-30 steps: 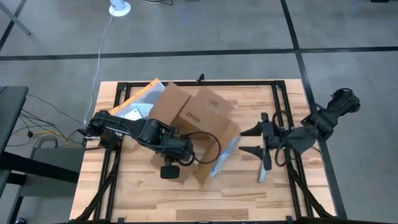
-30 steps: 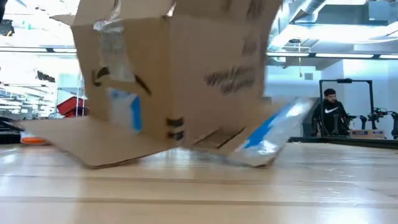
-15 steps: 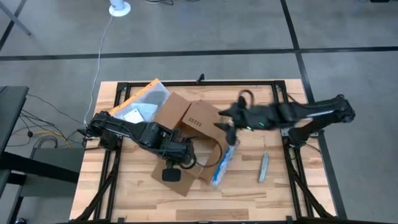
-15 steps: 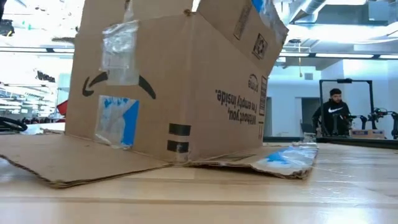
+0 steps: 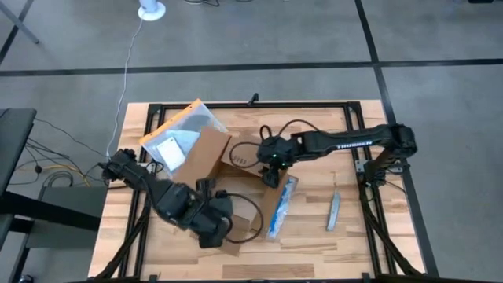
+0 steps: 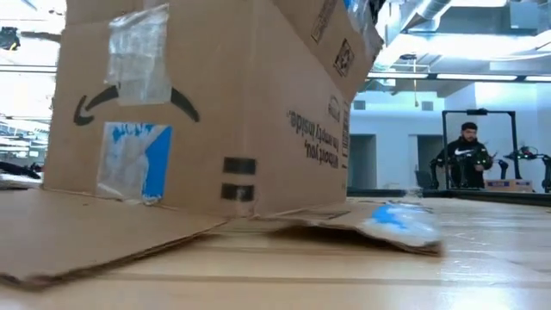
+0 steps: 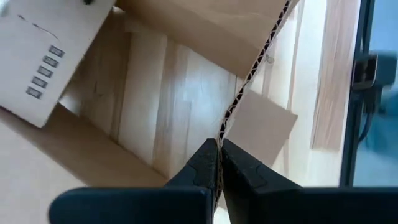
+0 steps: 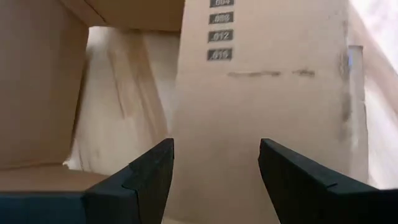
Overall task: Unpack boxes
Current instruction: Break down the box using the silver cutter until it is completely flat
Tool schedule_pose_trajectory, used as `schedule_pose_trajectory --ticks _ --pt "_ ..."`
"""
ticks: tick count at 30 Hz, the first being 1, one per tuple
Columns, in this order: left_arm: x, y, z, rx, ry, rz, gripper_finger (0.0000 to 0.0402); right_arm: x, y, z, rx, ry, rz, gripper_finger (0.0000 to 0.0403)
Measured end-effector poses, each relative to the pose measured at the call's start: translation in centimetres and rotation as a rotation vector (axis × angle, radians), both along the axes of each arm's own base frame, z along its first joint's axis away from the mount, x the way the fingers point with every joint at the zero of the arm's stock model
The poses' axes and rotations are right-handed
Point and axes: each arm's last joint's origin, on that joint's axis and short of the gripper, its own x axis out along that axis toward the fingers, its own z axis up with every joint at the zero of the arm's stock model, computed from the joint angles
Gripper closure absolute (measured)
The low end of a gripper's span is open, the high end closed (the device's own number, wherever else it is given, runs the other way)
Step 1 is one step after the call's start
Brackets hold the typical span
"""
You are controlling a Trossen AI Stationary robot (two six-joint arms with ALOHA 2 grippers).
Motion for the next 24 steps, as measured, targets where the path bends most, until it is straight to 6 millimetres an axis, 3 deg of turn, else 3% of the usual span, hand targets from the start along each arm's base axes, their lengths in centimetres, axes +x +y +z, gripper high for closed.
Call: schedule_pose_trajectory --ticks 4,8,14,17,20,24 --pt "-0.1 -2.1 -1.0 -0.001 -0.036 0.068 0.0401 0.6 0.4 -1.6 -0.001 0.058 0.014 0.0186" --pt "0.2 -4.5 -2.9 0.025 -0.059 0.131 0.0401 0.7 0.4 -1.6 -0.01 0.053 0.029 0.0186" --pt "1.7 -8.6 -8.4 0.087 -0.035 0.155 0.0401 0.6 0.4 -1.9 -0.026 0.066 0.048 0.0186" --pt "1.8 -9.6 -10.0 0.137 -0.043 0.168 0.0401 0.4 0.7 -2.0 -0.042 0.091 0.079 0.0186" --pt "2.3 -10.5 -13.0 0.264 0.004 0.118 0.0401 0.4 1.2 -1.9 -0.08 0.086 0.149 0.0186" --pt "3.2 -10.2 -15.7 0.429 0.119 -0.005 0.0401 0.7 2.1 -1.6 -0.182 0.048 0.264 0.0186"
